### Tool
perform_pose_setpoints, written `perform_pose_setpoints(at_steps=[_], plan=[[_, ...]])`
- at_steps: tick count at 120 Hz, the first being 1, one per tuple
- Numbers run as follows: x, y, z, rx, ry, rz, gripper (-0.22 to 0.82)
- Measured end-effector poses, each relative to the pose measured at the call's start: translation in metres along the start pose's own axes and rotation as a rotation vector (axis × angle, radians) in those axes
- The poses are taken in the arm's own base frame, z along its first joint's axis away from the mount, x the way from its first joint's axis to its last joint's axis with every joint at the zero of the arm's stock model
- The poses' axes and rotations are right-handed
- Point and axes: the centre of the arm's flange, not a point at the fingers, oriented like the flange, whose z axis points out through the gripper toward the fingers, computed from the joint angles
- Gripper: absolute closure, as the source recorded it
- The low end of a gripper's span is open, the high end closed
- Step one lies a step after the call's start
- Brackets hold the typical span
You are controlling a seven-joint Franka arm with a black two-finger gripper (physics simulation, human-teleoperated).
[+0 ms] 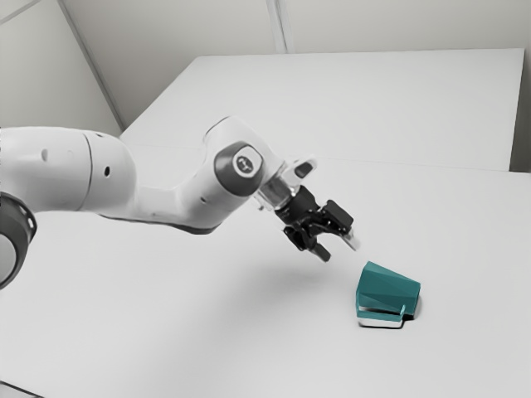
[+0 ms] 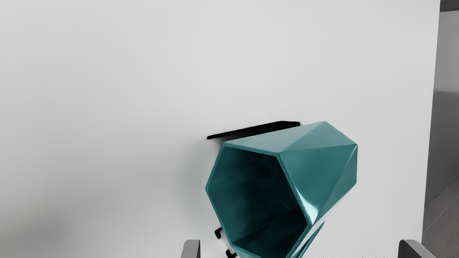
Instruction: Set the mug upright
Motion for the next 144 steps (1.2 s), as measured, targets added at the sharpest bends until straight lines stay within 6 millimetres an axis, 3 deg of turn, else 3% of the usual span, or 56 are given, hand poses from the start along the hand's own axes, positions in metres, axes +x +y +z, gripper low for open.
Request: perform_pose_setpoints(at_steps=[34, 78, 83, 98, 108, 124, 144], plan=[[-0.001, 0.003, 0.048, -0.104, 0.002, -0.03, 0.0], [-0.005, -0.003, 0.085, -0.181, 0.01, -0.069, 0.0], [-0.005, -0.004, 0.086, -0.183, 0.013, -0.067, 0.07], [-0.005, 0.001, 0.085, -0.187, 0.023, -0.042, 0.41], [-0.007, 0.011, 0.086, -0.193, 0.021, -0.016, 0.55], [-0.008, 0.032, 0.084, -0.205, 0.026, 0.035, 0.68], [-0.011, 0.052, 0.079, -0.213, 0.034, 0.085, 0.74]])
